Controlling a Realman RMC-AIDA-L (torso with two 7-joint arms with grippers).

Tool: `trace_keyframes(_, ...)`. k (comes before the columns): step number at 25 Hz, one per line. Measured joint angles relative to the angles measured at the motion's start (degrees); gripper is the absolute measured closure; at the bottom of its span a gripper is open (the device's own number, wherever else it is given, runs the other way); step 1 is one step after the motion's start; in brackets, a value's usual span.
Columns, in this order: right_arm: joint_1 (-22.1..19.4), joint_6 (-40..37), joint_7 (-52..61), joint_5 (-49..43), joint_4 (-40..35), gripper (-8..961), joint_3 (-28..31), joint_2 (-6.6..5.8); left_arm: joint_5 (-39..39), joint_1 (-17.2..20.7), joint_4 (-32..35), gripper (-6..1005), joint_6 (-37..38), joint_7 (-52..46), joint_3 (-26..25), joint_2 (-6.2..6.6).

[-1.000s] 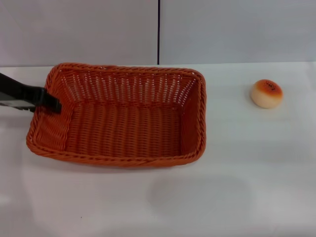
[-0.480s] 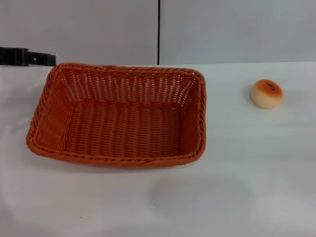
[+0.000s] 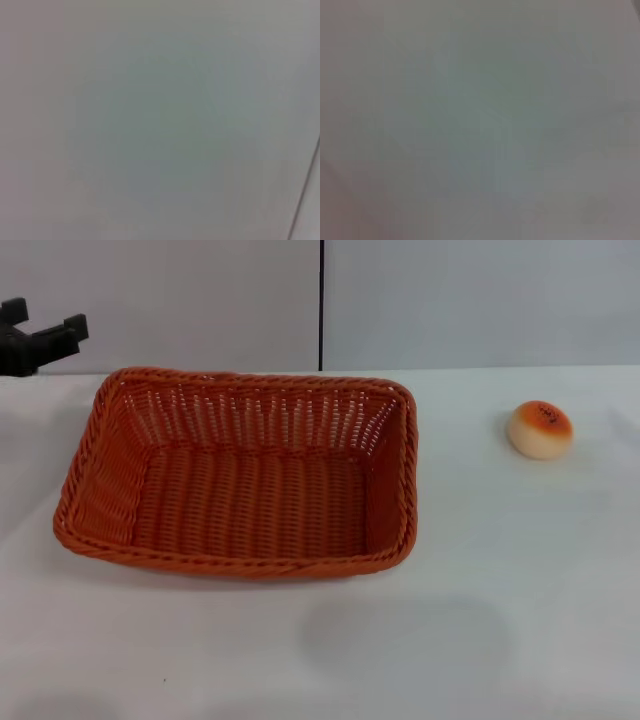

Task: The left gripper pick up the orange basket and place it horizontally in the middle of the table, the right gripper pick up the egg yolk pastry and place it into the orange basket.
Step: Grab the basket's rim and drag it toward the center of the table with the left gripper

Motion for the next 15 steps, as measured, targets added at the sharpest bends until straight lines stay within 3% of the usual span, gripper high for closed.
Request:
trace_keyframes(3,3.3,-3.8,6.2,-9.3,-1.4,339,1.1,-1.61,-2.5,0.5,-1.6,197,-1.3,3.5,0.8,-0.07)
trace_keyframes(4,4.4,-5.5,7.9,-11.7,-1.5,339,1.7,-2.21,-11.3,0.8,-8.0,197,-2.9,12.5,1.1,0.01)
trace_keyframes(9,9.7,-13.2,16.7,-23.1,-2.0,339,4.3,-4.85,-25.4,0.6,-17.9,197,-1.6,28.5,0.3,0.01)
trace_keyframes(15,13.7,-14.6,23.6,-30.7,-1.2,340,3.8,-5.86,-43.1,-0.2,-30.1,197,5.5,48.9,0.6,0.00)
